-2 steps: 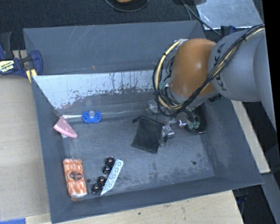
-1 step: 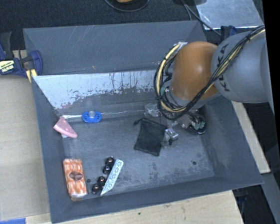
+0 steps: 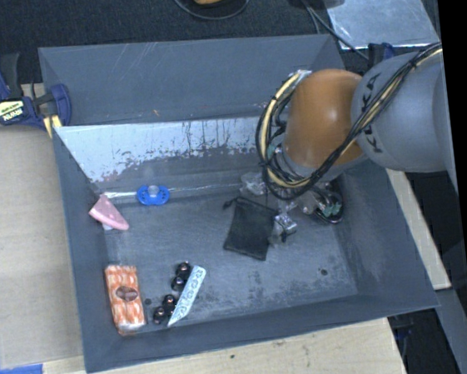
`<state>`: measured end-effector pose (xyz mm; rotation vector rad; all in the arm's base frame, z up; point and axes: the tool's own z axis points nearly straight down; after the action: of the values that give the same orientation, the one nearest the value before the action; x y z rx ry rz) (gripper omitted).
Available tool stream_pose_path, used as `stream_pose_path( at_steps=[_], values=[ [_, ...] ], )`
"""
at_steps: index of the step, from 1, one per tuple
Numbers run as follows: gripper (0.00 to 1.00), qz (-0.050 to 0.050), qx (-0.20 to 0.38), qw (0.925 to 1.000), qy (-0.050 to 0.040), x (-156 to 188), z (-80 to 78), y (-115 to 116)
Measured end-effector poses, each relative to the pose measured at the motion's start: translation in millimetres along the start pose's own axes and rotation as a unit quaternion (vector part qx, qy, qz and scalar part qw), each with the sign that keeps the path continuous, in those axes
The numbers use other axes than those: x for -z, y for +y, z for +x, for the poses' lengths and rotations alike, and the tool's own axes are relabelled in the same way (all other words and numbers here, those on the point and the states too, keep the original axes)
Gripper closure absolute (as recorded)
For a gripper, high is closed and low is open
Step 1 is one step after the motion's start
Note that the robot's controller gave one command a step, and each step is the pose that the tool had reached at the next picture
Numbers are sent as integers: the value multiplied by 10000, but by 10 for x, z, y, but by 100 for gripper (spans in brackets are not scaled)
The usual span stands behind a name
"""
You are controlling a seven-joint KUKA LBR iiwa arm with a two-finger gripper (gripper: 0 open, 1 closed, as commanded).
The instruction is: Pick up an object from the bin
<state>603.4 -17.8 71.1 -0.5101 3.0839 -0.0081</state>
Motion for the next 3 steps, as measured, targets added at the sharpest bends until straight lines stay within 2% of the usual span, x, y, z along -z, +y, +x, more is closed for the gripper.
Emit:
stream_pose_path(
  at_steps=[1, 2, 3],
  values=[
    [0, -3, 684, 9977, -4, 613, 80, 156],
    [0, 13, 2429, 9701, -26, 126, -9, 463],
    [0, 9, 2136, 9769, -21, -96, -30, 587]
  ],
)
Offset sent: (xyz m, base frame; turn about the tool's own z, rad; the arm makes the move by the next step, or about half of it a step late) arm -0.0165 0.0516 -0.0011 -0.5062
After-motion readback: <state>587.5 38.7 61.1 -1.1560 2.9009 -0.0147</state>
